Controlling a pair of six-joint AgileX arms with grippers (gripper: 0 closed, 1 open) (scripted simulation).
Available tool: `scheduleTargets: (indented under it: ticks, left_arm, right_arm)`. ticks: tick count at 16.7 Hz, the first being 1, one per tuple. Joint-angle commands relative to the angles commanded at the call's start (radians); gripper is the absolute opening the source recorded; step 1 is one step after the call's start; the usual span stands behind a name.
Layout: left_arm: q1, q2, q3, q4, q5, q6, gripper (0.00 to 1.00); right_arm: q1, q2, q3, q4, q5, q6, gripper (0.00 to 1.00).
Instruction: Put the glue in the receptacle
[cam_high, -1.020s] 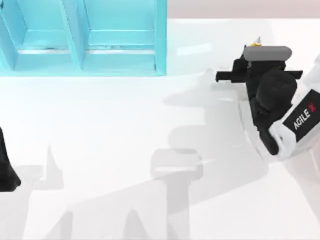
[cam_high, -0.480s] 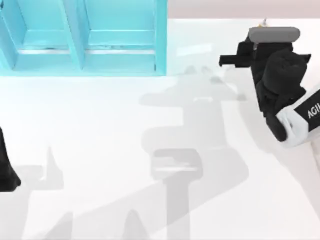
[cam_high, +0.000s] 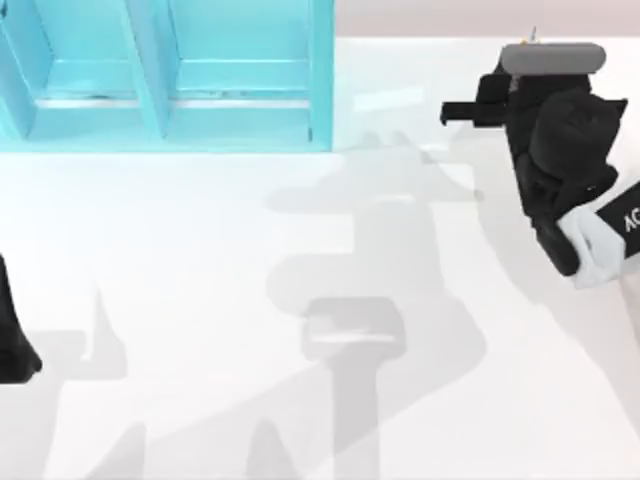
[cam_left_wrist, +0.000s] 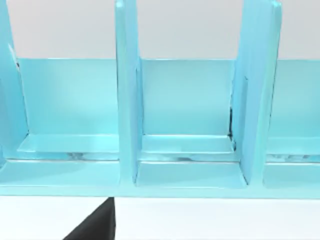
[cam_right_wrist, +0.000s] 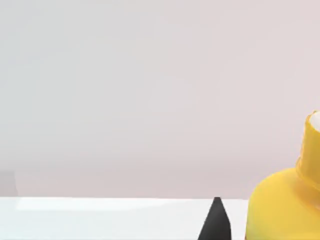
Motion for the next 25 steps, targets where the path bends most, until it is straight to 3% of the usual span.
scheduleTargets:
  ticks: [4,8,14,20,25]
  left_arm:
    - [0.0,0.0,0.0,0.0,0.0,0.0,1.0]
    - [0.0,0.0,0.0,0.0,0.0,0.0,1.0]
    - [0.0,0.0,0.0,0.0,0.0,0.0,1.0]
    - [0.0,0.0,0.0,0.0,0.0,0.0,1.0]
    - [0.0,0.0,0.0,0.0,0.0,0.0,1.0]
  right_arm:
    - [-0.06,-0.034,0.01,0.033,-0.081,-0.016,0.0]
    - [-0.18,-0.074,-0.008,0.068,-0.324,-0.013,0.0]
    - [-0.447,-0.1,-0.089,0.098,-0.902,0.037,0.0]
    - [-0.803,-0.11,-0.191,0.11,-1.512,0.062,0.0]
    - [-1.109,-0.118,-0.253,0.116,-1.904,0.031,0.0]
